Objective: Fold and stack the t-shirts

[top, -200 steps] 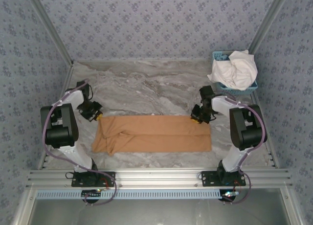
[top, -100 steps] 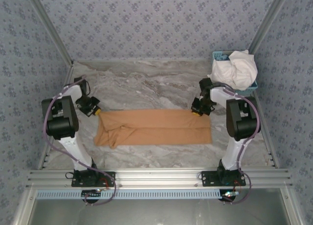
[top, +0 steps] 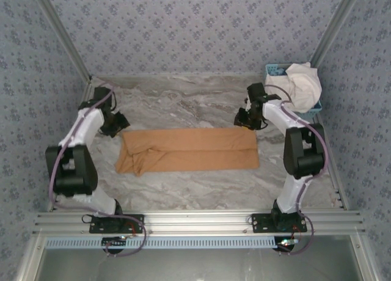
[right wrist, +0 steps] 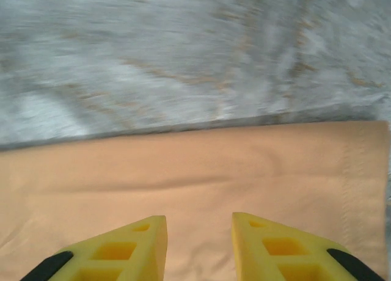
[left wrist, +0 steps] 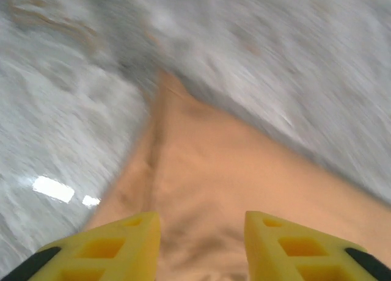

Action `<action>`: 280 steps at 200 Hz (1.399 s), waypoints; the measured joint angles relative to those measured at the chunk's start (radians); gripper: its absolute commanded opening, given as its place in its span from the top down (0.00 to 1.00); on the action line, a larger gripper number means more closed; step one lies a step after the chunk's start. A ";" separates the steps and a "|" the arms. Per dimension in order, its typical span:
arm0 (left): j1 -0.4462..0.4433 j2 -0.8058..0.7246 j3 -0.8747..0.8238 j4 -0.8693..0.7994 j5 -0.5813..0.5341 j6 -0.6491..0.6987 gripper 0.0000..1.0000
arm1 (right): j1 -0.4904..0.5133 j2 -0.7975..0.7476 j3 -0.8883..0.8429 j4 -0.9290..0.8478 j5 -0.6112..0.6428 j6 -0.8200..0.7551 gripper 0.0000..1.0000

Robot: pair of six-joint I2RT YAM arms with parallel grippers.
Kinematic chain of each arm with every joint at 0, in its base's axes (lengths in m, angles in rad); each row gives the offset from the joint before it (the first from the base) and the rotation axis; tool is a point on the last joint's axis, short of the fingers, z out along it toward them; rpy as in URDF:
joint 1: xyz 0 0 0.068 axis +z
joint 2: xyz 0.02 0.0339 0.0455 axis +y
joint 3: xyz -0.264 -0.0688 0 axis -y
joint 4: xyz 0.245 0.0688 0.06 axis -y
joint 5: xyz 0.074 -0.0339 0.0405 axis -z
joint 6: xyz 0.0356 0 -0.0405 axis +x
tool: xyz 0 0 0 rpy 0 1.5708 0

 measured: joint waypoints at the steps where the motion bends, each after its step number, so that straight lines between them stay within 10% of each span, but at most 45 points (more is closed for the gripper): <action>1: -0.004 -0.005 -0.003 0.000 0.003 0.003 0.66 | 0.003 -0.008 -0.002 0.003 -0.002 0.000 0.62; 51: -0.200 -0.014 -0.157 0.026 0.161 0.158 0.67 | 0.162 -0.222 -0.137 0.158 -0.178 0.002 0.56; 170: -0.229 0.163 -0.171 0.087 0.126 0.221 0.66 | 0.207 -0.282 -0.254 0.274 -0.261 0.087 0.57; 225: -0.243 0.168 -0.165 0.095 0.123 0.204 0.99 | 0.207 -0.282 -0.272 0.279 -0.261 0.104 0.60; 280: -0.269 0.066 -0.191 0.055 0.173 0.049 1.00 | 0.207 -0.282 -0.282 0.281 -0.262 0.104 0.61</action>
